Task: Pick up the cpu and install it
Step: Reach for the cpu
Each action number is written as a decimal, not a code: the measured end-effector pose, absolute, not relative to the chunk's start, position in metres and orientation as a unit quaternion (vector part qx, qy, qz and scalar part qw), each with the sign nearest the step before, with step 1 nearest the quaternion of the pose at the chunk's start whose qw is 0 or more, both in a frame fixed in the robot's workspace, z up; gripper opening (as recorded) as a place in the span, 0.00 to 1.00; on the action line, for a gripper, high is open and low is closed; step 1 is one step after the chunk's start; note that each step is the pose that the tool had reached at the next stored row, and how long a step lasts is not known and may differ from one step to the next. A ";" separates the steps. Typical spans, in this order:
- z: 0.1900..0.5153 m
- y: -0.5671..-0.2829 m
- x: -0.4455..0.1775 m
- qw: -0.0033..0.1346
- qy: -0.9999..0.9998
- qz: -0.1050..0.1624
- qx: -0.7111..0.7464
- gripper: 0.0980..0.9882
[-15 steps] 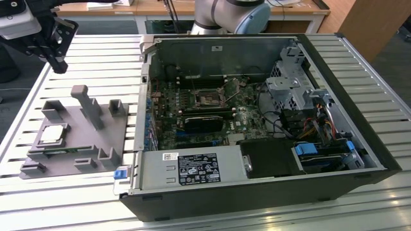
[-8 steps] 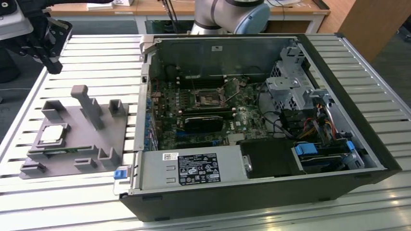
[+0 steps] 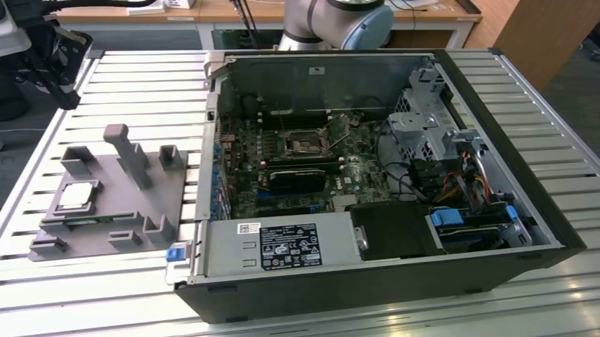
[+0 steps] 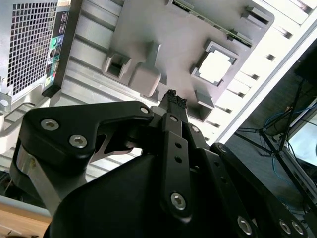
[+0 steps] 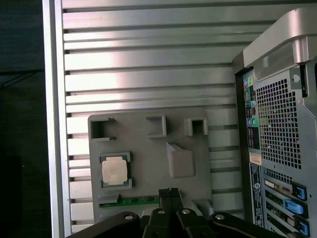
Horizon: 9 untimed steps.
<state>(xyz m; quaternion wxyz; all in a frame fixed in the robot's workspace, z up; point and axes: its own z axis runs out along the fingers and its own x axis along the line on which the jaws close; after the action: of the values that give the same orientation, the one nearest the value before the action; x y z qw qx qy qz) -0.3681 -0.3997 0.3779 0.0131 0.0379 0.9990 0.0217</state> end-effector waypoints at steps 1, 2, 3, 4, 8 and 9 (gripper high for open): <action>0.378 -0.400 -0.369 0.013 0.999 0.022 0.038 0.01; 0.378 -0.400 -0.371 0.013 0.999 0.022 0.038 0.01; 0.378 -0.400 -0.372 0.013 0.999 0.022 0.038 0.01; 0.377 -0.401 -0.374 0.013 0.999 0.022 0.038 0.01; 0.377 -0.402 -0.378 0.013 0.999 0.022 0.038 0.01; 0.377 -0.402 -0.380 0.013 0.999 0.022 0.038 0.01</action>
<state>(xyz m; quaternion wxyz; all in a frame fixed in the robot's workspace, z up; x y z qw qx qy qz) -0.3797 -0.4020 0.3767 0.0129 0.0379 0.9990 0.0217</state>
